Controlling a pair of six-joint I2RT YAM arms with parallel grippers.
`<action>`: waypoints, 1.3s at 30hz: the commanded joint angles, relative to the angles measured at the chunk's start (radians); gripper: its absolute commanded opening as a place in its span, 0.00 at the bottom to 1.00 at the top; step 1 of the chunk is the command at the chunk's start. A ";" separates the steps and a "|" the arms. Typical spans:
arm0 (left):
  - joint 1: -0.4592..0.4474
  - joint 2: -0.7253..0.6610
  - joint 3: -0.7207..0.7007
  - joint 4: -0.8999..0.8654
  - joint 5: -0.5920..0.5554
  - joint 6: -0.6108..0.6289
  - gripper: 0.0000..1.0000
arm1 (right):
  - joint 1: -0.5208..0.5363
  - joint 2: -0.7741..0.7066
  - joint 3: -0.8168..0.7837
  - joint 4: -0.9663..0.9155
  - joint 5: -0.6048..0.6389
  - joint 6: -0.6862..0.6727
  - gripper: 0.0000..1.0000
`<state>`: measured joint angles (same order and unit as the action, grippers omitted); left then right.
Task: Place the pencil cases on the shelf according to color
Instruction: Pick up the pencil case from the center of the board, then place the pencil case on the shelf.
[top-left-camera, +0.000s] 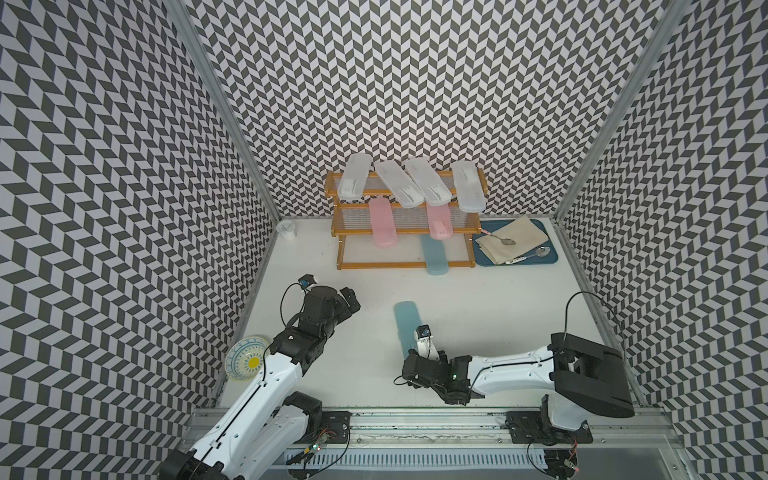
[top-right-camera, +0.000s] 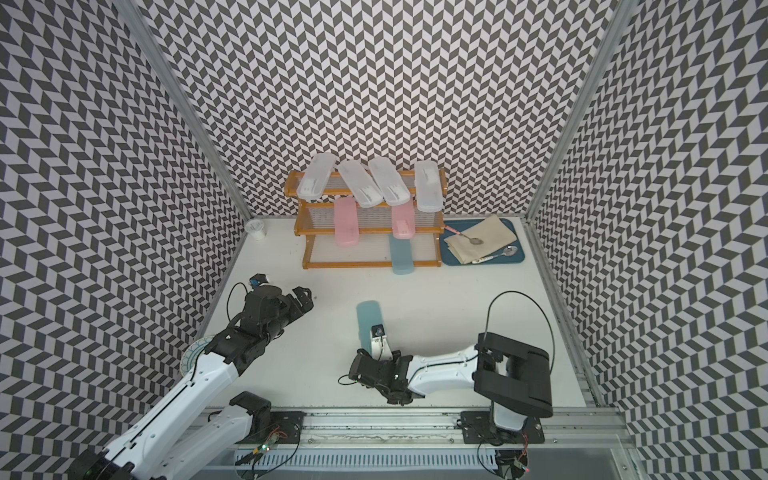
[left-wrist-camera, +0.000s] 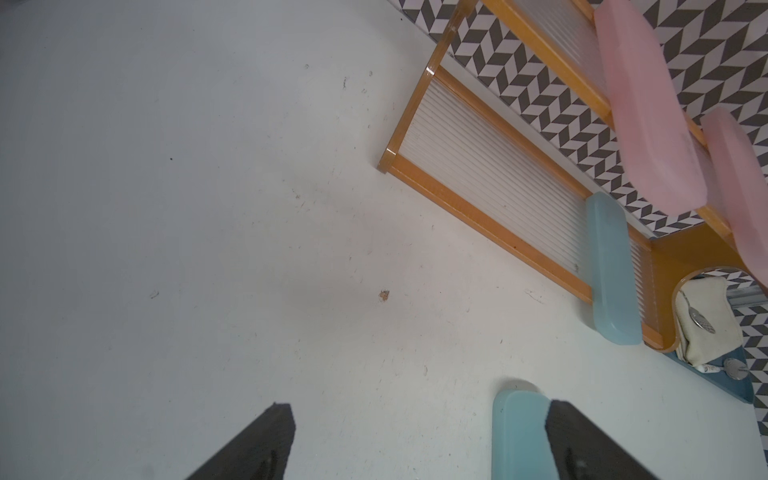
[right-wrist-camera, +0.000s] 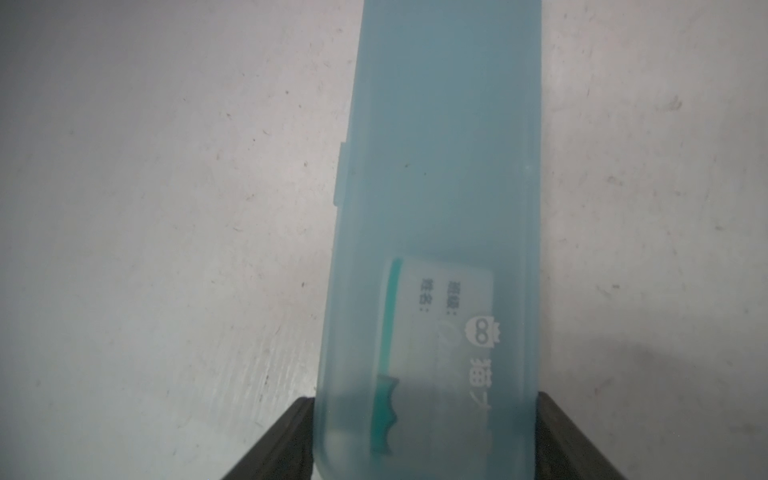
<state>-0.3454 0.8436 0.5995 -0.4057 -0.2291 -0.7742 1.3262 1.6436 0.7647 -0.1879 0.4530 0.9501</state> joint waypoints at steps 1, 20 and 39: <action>0.010 0.001 0.038 0.002 0.014 0.023 1.00 | 0.002 -0.070 -0.025 -0.031 0.019 0.023 0.64; 0.009 0.016 0.023 0.091 0.064 0.008 1.00 | -0.096 -0.065 0.185 0.050 0.112 -0.197 0.68; 0.185 0.247 0.135 0.213 0.104 0.088 1.00 | -0.407 0.469 0.716 0.140 -0.148 -0.332 0.68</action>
<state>-0.1871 1.0840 0.7052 -0.2329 -0.1402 -0.7143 0.9379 2.0655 1.4197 -0.0933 0.3183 0.6273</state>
